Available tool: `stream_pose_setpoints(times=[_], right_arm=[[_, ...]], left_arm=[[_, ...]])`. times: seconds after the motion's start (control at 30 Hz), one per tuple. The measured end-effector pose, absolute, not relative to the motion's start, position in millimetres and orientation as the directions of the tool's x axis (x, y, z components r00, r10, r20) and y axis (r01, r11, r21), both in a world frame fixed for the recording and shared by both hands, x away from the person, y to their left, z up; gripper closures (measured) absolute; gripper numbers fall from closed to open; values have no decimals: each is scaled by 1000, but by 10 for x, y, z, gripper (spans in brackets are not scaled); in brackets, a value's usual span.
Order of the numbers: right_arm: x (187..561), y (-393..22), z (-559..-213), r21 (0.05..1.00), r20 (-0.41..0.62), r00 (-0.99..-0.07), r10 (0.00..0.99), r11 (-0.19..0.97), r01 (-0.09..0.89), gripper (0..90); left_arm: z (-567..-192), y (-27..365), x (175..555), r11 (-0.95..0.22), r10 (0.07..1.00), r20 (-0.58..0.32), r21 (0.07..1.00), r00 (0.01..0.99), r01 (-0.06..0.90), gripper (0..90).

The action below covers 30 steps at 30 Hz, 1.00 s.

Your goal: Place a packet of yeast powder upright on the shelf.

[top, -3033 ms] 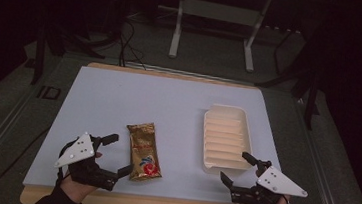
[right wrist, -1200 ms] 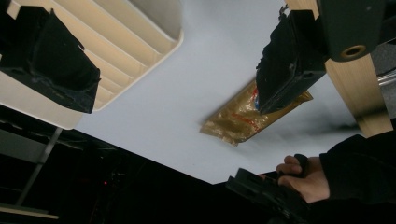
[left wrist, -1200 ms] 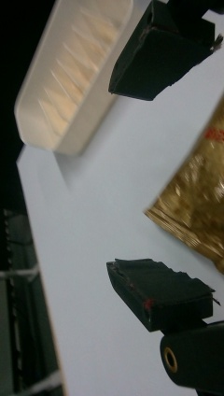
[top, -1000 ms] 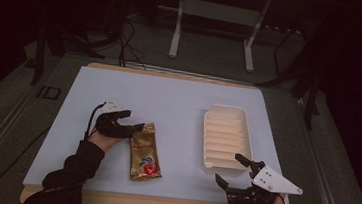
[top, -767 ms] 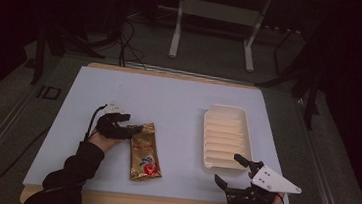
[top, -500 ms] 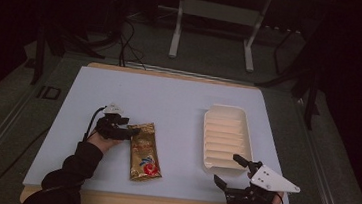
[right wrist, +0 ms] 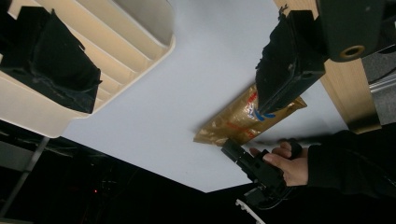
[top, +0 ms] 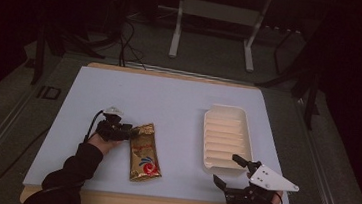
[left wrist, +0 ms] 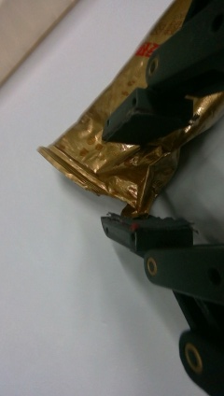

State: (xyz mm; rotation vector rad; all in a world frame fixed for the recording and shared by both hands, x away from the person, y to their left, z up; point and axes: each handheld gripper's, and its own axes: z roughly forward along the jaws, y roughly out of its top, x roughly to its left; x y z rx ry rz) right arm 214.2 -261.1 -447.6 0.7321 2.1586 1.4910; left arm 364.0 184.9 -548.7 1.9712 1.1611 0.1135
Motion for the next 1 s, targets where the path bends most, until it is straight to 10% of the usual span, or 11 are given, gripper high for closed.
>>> stream_pose_setpoints(times=[0.43, 1.0], right_arm=[[2145, -2597, -4483, 937, -39, -778, 627, 293, 189, 141], [2141, -2625, -4452, 946, -35, -771, 636, 270, 180, 143]], left_arm=[[-5468, 1745, 3593, -272, 770, -281, 667, 572, 694, 857], [-4892, 1638, 3328, -275, 734, -211, 776, 645, 567, 890]])
